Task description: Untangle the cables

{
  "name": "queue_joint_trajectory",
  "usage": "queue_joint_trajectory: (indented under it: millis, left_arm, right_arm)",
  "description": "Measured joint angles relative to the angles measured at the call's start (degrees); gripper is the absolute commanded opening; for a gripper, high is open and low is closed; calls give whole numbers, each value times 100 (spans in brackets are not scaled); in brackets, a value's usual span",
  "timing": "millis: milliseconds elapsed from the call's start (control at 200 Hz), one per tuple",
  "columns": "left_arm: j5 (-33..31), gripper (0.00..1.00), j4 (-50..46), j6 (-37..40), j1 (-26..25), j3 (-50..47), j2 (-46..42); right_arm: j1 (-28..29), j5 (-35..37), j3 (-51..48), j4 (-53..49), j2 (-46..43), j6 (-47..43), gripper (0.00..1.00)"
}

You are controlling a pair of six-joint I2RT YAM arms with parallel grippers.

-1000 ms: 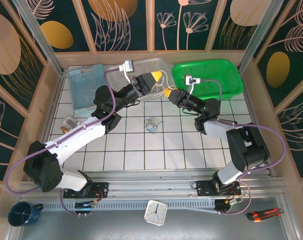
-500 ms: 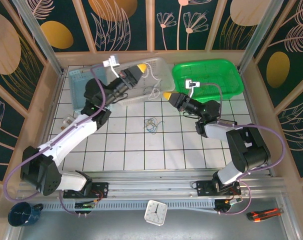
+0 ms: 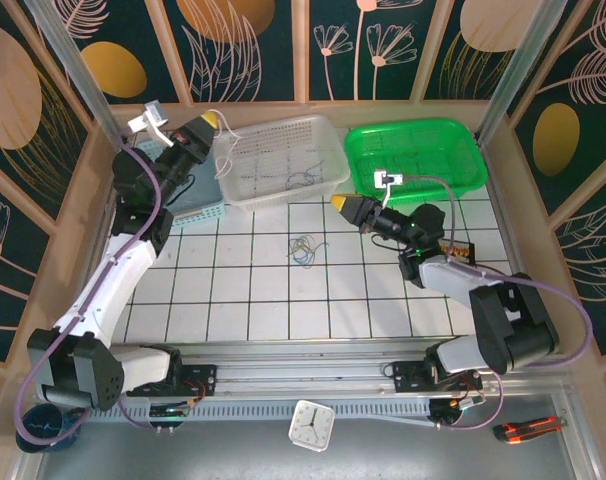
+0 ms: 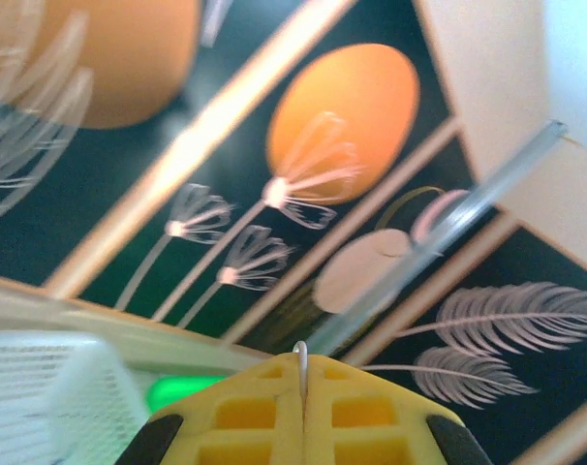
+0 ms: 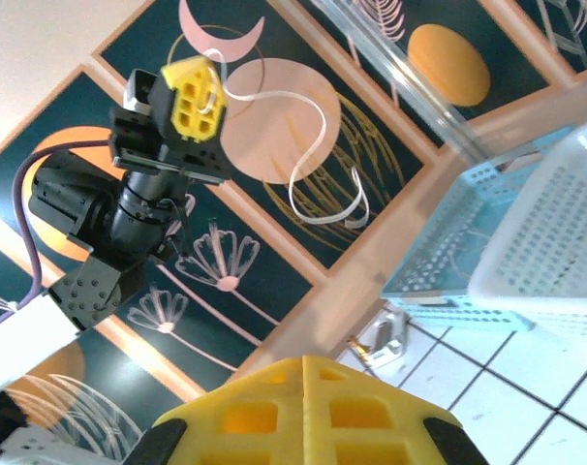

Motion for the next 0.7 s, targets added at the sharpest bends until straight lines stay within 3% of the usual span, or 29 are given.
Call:
queue_joint_trajectory:
  millis: [75, 425, 701]
  left_arm:
    - [-116, 0, -232, 223, 271, -120, 17]
    - [-570, 0, -426, 857, 1309, -544, 903]
    - [-664, 0, -417, 1113, 1587, -586, 1849]
  right_arm:
    - [26, 129, 13, -632, -302, -372, 0]
    - [444, 1040, 407, -3405, -1032, -1777, 19]
    - [651, 1860, 444, -4586, -1060, -2280, 24]
